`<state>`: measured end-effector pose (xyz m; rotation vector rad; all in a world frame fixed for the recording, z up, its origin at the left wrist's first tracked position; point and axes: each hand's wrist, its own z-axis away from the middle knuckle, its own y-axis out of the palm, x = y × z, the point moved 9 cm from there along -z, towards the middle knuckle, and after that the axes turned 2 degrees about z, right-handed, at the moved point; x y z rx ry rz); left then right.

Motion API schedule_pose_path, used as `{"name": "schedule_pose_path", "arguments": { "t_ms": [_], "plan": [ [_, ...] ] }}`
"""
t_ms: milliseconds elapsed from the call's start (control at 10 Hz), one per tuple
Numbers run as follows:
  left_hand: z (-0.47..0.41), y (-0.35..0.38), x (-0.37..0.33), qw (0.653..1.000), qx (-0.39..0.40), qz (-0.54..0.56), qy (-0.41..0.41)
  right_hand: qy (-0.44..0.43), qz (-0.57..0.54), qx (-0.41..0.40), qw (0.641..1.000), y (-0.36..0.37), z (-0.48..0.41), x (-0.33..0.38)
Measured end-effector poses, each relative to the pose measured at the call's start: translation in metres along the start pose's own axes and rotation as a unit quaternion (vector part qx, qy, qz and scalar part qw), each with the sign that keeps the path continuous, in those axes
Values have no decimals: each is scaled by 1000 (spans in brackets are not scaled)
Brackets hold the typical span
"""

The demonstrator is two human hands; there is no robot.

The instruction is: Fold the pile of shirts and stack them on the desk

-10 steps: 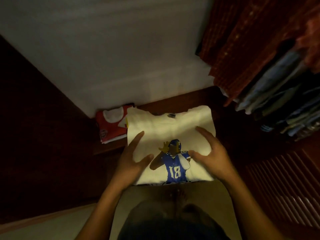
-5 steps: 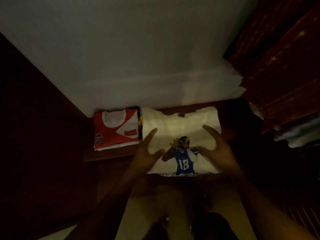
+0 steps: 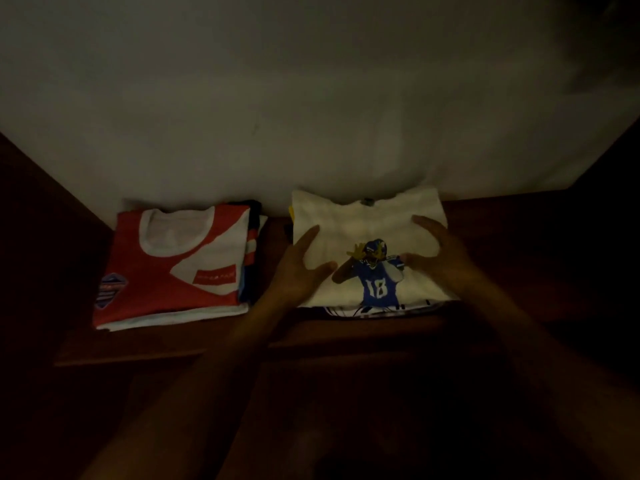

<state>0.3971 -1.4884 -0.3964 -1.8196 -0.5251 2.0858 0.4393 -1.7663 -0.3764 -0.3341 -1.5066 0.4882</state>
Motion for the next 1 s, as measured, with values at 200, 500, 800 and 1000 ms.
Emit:
{"name": "schedule_pose_path", "arguments": {
  "t_ms": [200, 500, 800, 1000],
  "plan": [
    [-21, 18, 53, 997, -63, 35, 25, 13, -4, -37, 999, 16, -21, -57],
    [-20, 21, 49, 996, -70, 40, 32, 15, 3, -35, 999, 15, -19, -54],
    [-11, 18, 49, 996, -84, 3, 18, 28, 50, -34, 998, 17, -19, -63],
    [102, 3, 62, 988, -136, -54, 47, 22, 142, -111, 983, -10, 76, -55]
  ]
}}
